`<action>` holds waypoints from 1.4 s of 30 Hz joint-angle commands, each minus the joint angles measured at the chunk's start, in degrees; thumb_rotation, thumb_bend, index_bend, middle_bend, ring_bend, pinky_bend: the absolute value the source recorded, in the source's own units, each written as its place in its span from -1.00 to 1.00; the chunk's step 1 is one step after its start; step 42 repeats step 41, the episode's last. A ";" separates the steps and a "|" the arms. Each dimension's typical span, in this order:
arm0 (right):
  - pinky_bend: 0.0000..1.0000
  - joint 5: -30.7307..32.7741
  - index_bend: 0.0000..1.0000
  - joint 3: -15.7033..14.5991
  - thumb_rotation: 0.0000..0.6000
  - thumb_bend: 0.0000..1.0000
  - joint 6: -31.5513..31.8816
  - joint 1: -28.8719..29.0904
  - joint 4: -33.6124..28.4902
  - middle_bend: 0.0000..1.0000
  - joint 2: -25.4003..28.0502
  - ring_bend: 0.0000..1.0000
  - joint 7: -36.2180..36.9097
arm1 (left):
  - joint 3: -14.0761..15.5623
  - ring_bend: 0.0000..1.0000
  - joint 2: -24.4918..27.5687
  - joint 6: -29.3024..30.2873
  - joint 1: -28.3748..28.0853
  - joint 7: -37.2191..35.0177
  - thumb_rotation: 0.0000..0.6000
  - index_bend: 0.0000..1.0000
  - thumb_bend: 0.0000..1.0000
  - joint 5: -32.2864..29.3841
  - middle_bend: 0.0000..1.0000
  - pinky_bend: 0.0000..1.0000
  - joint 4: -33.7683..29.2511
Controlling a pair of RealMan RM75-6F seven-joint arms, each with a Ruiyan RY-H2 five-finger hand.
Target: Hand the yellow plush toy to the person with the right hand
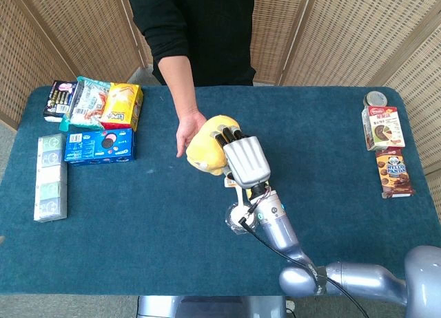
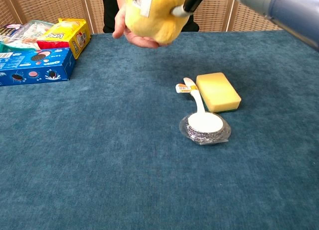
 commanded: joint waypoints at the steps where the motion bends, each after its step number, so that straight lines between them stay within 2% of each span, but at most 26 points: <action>1: 0.02 8.25 -1.00 0.70 1.00 -0.88 -0.80 1.59 -2.78 -0.94 -0.01 -0.62 -3.16 | -0.10 -1.00 0.07 0.15 0.10 -0.32 1.00 -1.00 -0.67 -0.21 -1.00 -0.78 0.07; 3: -0.01 9.97 -1.00 1.21 1.00 -0.99 0.20 2.19 -4.16 -0.99 0.06 -0.66 -3.89 | -0.11 -1.00 0.10 0.02 0.07 -0.60 1.00 -1.00 -0.67 -0.32 -1.00 -0.78 0.23; 9: -0.19 11.82 -1.00 1.90 0.96 -1.00 2.53 2.69 -8.64 -1.00 1.12 -0.77 -3.15 | -0.07 -1.00 0.17 -0.27 -0.05 -0.88 1.00 -1.00 -0.67 -0.29 -1.00 -0.78 0.48; 15: -0.21 9.01 -1.00 2.04 0.90 -1.00 4.70 1.31 -13.60 -1.00 4.94 -0.78 -0.75 | -0.08 -1.00 0.31 0.31 0.31 -1.53 1.00 -1.00 -0.67 -0.29 -1.00 -0.78 0.57; 19: -0.23 3.49 -1.00 0.08 0.91 -1.00 6.25 -2.74 -17.25 -1.00 10.41 -0.78 2.82 | 0.02 -1.00 0.35 0.38 0.35 -1.73 1.00 -1.00 -0.67 0.00 -1.00 -0.78 0.67; 23: -0.24 -4.45 -1.00 -4.62 0.90 -1.00 6.91 -9.05 -17.93 -1.00 16.87 -0.78 9.89 | 0.11 -1.00 0.31 0.62 0.44 -1.59 1.00 -1.00 -0.67 0.33 -1.00 -0.78 0.62; 28: -0.24 -16.75 -1.00 -12.14 0.91 -1.00 7.77 -16.83 -12.63 -1.00 23.49 -0.77 22.40 | 0.27 -1.00 0.24 1.03 0.59 -0.99 1.00 -1.00 -0.67 0.88 -1.00 -0.78 0.32; 32: -0.24 -25.93 -1.00 -18.05 0.91 -1.00 10.25 -22.29 -4.08 -1.00 26.15 -0.77 34.79 | 0.44 -1.00 0.02 1.09 0.61 0.04 1.00 -1.00 -0.67 1.22 -1.00 -0.78 -0.05; 38: -0.26 -31.06 -1.00 -22.81 0.90 -1.00 15.43 -28.52 8.82 -0.97 25.94 -0.78 48.87 | 0.57 -1.00 -0.29 1.44 0.76 1.28 1.00 -1.00 -0.67 1.54 -1.00 -0.78 -0.59; 42: -0.28 -31.96 -1.00 -24.00 0.90 -1.00 18.10 -31.24 12.23 -0.97 25.33 -0.79 53.18 | 0.58 -1.00 -0.45 1.57 0.80 1.90 1.00 -1.00 -0.67 1.58 -1.00 -0.78 -0.79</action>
